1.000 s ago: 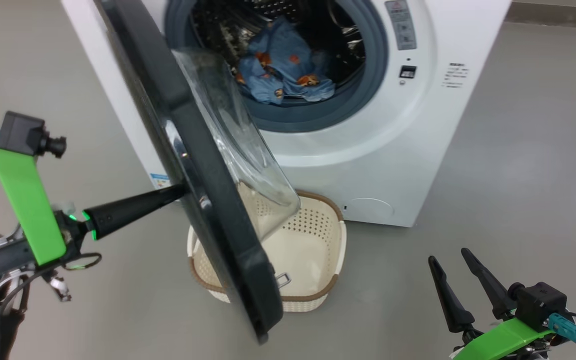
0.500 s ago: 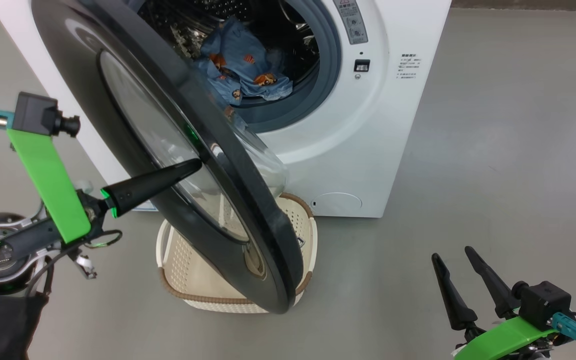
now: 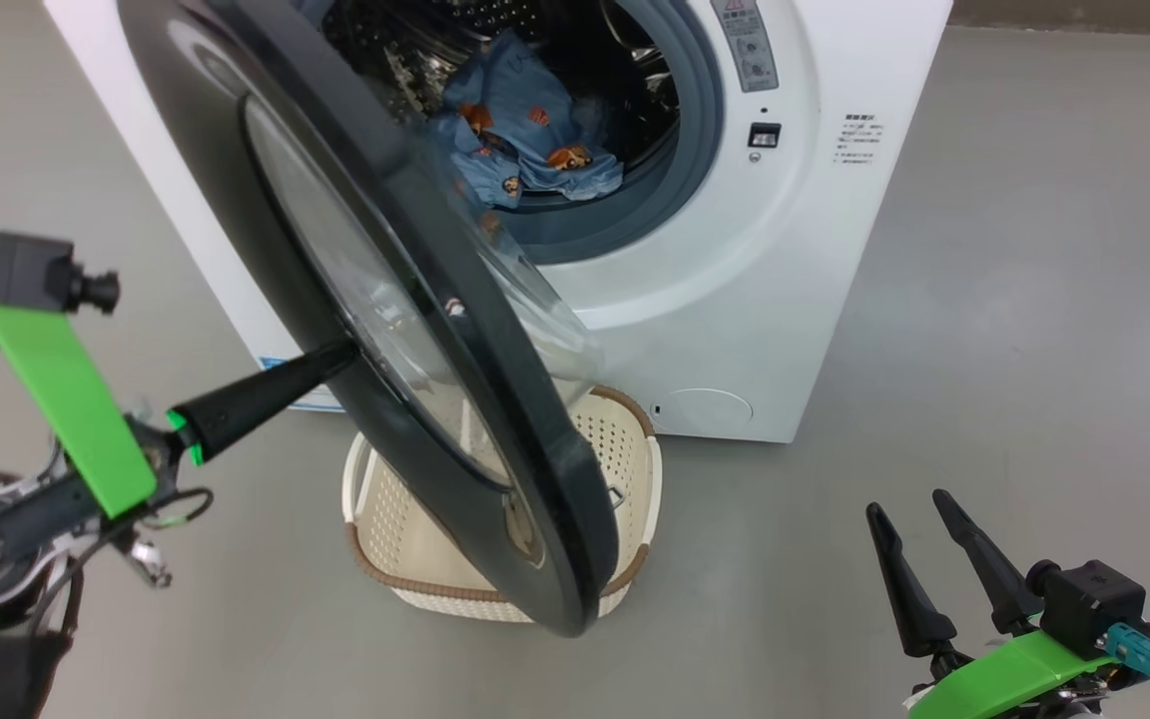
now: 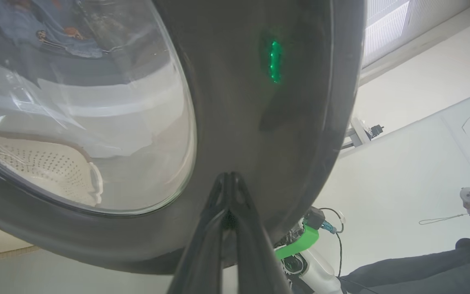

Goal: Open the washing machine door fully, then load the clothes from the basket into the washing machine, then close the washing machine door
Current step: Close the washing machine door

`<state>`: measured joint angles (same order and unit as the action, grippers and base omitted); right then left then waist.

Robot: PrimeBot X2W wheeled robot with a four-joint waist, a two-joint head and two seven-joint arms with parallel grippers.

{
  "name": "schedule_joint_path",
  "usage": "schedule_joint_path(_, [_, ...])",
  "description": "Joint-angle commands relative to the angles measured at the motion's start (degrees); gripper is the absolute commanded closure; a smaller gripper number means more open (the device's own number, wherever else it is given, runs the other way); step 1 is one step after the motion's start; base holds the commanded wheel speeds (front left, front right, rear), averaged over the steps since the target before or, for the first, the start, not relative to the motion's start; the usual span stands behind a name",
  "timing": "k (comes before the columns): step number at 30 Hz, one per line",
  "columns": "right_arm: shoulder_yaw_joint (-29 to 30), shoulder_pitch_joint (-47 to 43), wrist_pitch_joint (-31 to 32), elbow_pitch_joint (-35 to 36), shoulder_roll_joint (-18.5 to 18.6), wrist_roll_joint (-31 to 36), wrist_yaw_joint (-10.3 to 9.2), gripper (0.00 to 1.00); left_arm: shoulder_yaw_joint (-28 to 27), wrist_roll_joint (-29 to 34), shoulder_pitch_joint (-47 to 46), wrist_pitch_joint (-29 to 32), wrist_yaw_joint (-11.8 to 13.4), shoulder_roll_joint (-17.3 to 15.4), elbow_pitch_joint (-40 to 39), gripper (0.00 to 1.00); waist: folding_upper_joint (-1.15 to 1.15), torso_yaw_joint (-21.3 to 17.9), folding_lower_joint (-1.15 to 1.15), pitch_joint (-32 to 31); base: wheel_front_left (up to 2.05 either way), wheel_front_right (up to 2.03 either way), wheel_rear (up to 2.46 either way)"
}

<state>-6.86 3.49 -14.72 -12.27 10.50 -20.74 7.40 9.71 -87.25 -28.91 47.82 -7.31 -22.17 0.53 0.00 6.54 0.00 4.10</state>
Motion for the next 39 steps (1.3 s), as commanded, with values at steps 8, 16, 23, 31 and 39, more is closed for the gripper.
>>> schedule_joint_path(8, [-0.95,-0.19,-0.28,1.52,0.67,0.62,0.09,0.0,-2.9,3.21,5.5,-5.45,-0.18,-5.07,-1.72,0.52,0.0,1.11,0.0,-0.79,0.0,0.0,0.0])
schedule_joint_path(16, [-0.54,-1.25,-0.28,1.52,1.56,0.49,0.09,0.0,-1.75,5.52,14.0,-16.21,-0.18,-5.55,-0.41,0.0,0.0,0.92,0.0,-1.3,0.0,0.0,0.0])
schedule_joint_path(23, [-0.33,-1.9,-0.28,1.43,2.28,0.53,0.09,0.0,0.36,8.14,19.73,-29.86,-0.18,-5.83,2.17,0.0,0.0,-0.09,0.0,-1.34,0.0,0.0,0.0])
schedule_joint_path(31, [-0.54,-2.18,-0.28,1.04,3.56,0.48,0.09,0.0,3.92,9.29,24.27,-45.96,-0.18,-7.97,5.03,0.0,0.0,-2.46,0.0,-1.22,0.0,0.0,0.0])
schedule_joint_path(39, [-0.41,-2.31,-0.28,1.03,3.96,0.44,0.09,0.0,10.59,12.65,25.79,-59.96,-0.18,-11.2,8.85,0.0,0.0,-5.92,0.0,-0.97,0.0,0.0,0.0])
